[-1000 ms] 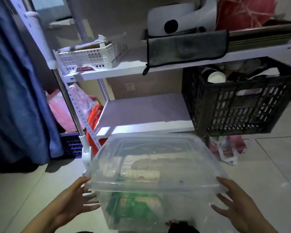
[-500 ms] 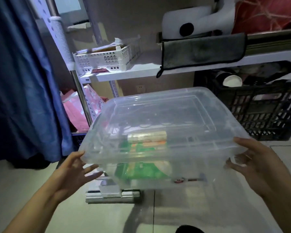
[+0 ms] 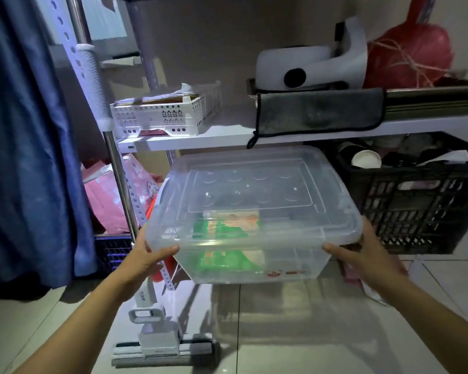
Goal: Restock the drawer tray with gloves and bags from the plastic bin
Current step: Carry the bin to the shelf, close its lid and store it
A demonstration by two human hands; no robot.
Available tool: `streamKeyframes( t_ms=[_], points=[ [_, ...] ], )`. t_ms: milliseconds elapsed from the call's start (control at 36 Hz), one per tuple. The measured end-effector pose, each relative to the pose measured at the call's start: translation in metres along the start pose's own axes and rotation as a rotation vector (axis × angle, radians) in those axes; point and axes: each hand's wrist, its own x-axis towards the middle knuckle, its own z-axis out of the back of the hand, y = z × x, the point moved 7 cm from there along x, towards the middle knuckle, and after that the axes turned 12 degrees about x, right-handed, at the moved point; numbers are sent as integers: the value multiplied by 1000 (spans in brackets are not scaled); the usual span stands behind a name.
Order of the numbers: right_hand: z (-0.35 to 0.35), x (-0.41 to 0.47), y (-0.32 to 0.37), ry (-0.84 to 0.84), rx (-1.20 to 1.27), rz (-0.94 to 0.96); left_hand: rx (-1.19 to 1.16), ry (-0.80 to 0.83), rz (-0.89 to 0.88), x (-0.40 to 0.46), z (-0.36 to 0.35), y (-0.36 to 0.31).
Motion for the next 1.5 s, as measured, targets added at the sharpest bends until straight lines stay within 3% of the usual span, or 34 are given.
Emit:
streamKeyframes(
  t_ms=[83, 139, 194, 250, 333, 500, 611, 722, 806, 889, 944, 1083, 1139, 1194, 1278, 1500],
  points=[
    [5, -7, 1, -207, -521, 186, 127, -279, -170, -12, 7, -8],
    [-8, -15, 17, -338, -848, 427, 498, -538, -332, -22, 9, -25],
    [-40, -21, 32, -322, -993, 687, 859, -660, -522, -27, -9, -47],
    [-64, -18, 34, -287, -1031, 803, 1091, -618, -656, -25, -43, -60],
    [-78, -9, 23, -245, -1085, 833, 1276, -553, -687, -16, -78, -65],
    [-80, 19, 19, -58, -1141, 867, 1284, -512, -695, 21, -59, -82],
    [-83, 54, 56, -63, -1132, 922, 1271, -515, -684, 54, -47, -110],
    [-93, 91, 88, -171, -1142, 822, 1257, -589, -550, 90, -39, -138],
    [-106, 115, 90, -175, -1176, 610, 1177, -630, -327, 111, -41, -139],
    [-114, 127, 61, -123, -1270, 420, 1127, -566, -186, 128, -53, -115],
    [-113, 129, 31, -23, -1339, 290, 1158, -490, -176, 135, -63, -94],
    [-90, 132, -19, 151, -1365, 70, 1184, -312, -357, 150, -56, -71],
    [-85, 129, -22, 66, -1336, 80, 1329, -290, -361, 158, -47, -66],
    [-92, 127, -13, -21, -1292, 213, 1366, -285, -364, 166, -41, -67],
    [-114, 134, 1, 34, -1309, 350, 1399, -265, -376, 175, -37, -71],
    [-123, 195, 26, 48, -1287, 124, 1333, -343, -336, 187, -29, -71]
  ],
)
